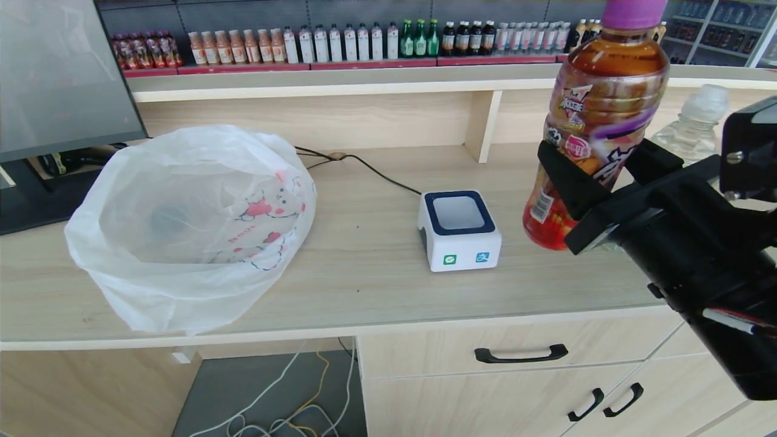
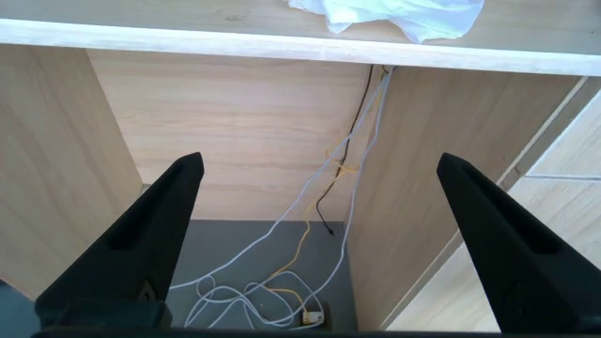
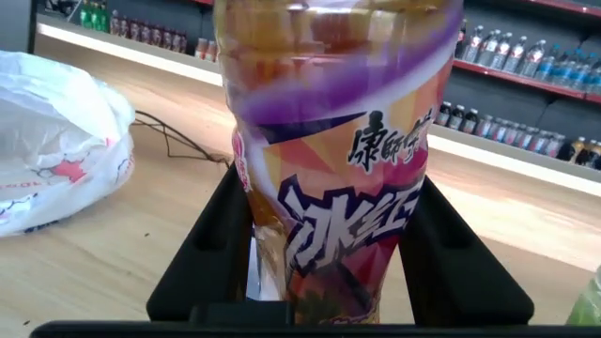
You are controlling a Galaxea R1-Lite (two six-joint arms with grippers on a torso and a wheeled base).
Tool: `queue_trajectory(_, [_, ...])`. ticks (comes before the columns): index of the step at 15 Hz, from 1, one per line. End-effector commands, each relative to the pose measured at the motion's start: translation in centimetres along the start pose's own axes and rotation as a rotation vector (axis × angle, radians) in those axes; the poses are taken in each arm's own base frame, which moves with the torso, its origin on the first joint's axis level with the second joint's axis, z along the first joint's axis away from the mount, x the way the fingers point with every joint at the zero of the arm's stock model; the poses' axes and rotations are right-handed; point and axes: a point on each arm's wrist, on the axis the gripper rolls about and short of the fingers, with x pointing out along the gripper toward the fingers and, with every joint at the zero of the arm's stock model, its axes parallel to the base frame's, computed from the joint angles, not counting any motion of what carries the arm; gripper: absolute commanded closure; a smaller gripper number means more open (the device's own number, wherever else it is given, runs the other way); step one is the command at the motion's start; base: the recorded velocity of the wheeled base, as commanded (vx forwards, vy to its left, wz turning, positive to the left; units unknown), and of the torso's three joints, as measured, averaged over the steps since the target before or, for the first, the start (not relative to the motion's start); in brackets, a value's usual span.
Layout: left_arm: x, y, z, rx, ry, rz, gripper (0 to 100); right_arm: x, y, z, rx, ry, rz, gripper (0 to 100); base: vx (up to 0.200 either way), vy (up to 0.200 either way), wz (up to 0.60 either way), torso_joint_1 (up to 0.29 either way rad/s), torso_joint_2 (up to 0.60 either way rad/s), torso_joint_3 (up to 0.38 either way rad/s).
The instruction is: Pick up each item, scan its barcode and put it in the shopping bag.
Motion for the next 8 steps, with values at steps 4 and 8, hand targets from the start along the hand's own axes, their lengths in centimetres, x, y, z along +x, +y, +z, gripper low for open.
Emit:
queue_trajectory(4, [0.0, 0.0, 0.0, 0.001, 0.001, 0.001, 0, 0.2, 0.5, -1.0, -0.016, 0.009, 0.002, 100, 0.000, 0.200, 0.00, -0.001, 0.00, 0.001])
queue_trajectory(8, [0.0, 0.0, 0.0, 0.001, -0.001, -0.001, 0, 0.0, 0.7, -2.0, -0.131, 0.032, 0.019, 100, 0.000, 0.000, 0.00, 0.000, 0.00, 0.000])
